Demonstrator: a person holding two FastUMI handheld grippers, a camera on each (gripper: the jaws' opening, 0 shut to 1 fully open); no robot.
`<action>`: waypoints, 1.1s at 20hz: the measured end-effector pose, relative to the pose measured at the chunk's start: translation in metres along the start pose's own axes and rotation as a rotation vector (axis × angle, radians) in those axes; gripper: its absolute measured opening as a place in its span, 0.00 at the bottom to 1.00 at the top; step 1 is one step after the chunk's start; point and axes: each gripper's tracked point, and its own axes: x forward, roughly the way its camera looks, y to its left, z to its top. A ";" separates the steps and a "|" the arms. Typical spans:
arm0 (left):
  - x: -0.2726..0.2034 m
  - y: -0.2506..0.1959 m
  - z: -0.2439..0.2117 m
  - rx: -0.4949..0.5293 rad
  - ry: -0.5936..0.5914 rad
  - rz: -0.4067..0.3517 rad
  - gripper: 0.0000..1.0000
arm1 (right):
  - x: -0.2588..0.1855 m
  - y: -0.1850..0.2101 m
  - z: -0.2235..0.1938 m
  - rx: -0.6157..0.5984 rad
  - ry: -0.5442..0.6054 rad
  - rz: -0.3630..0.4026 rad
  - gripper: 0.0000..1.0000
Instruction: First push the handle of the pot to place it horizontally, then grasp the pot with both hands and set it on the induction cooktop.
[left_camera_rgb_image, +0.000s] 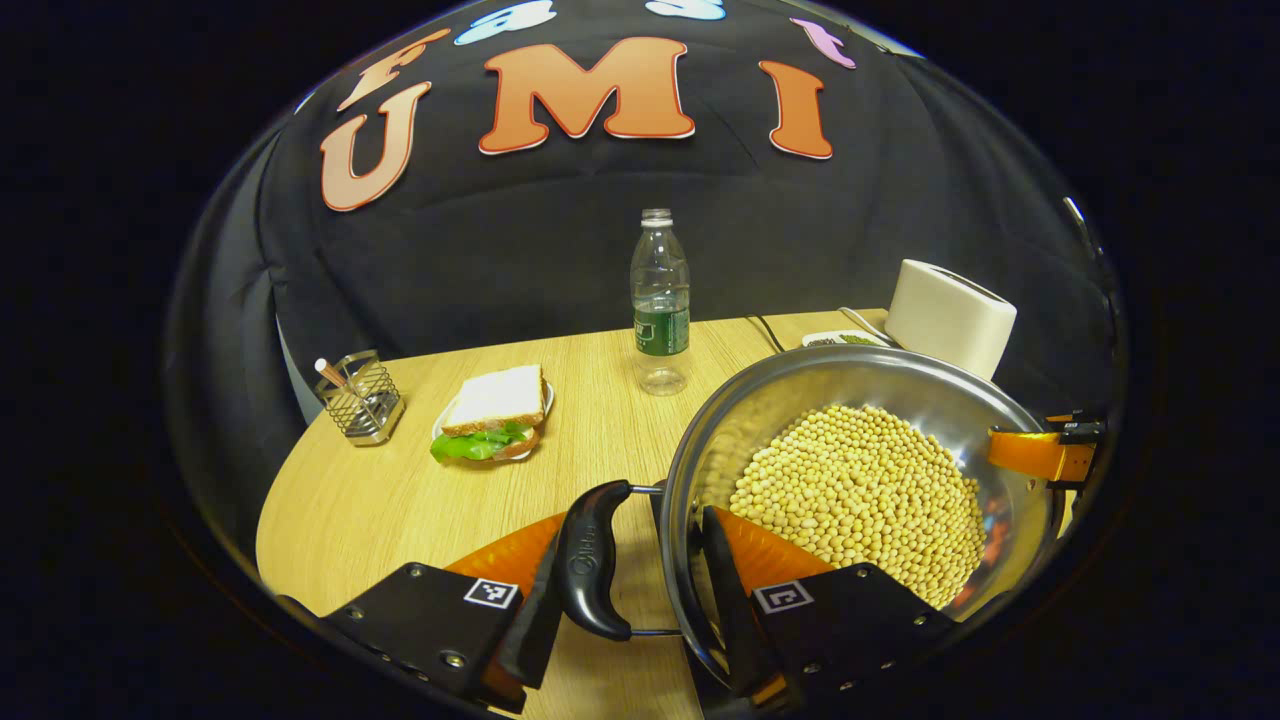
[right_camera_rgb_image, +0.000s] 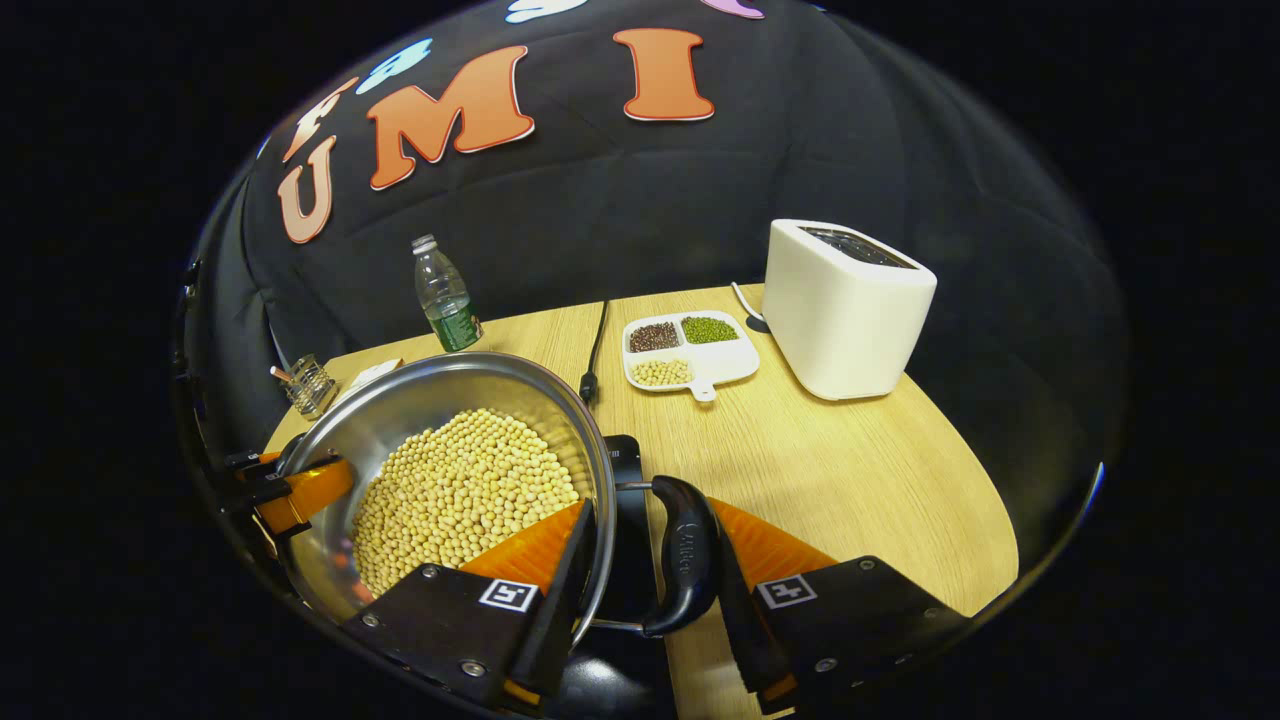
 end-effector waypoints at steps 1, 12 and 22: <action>-0.005 0.000 0.003 0.009 -0.007 0.007 0.70 | -0.003 -0.002 0.006 0.000 -0.021 -0.009 0.66; -0.167 0.030 0.151 -0.062 -0.441 0.075 0.68 | -0.144 0.013 0.123 -0.068 -0.466 0.012 0.75; -0.341 0.119 0.223 -0.151 -0.689 0.198 0.72 | -0.289 0.035 0.192 -0.227 -0.740 0.059 0.95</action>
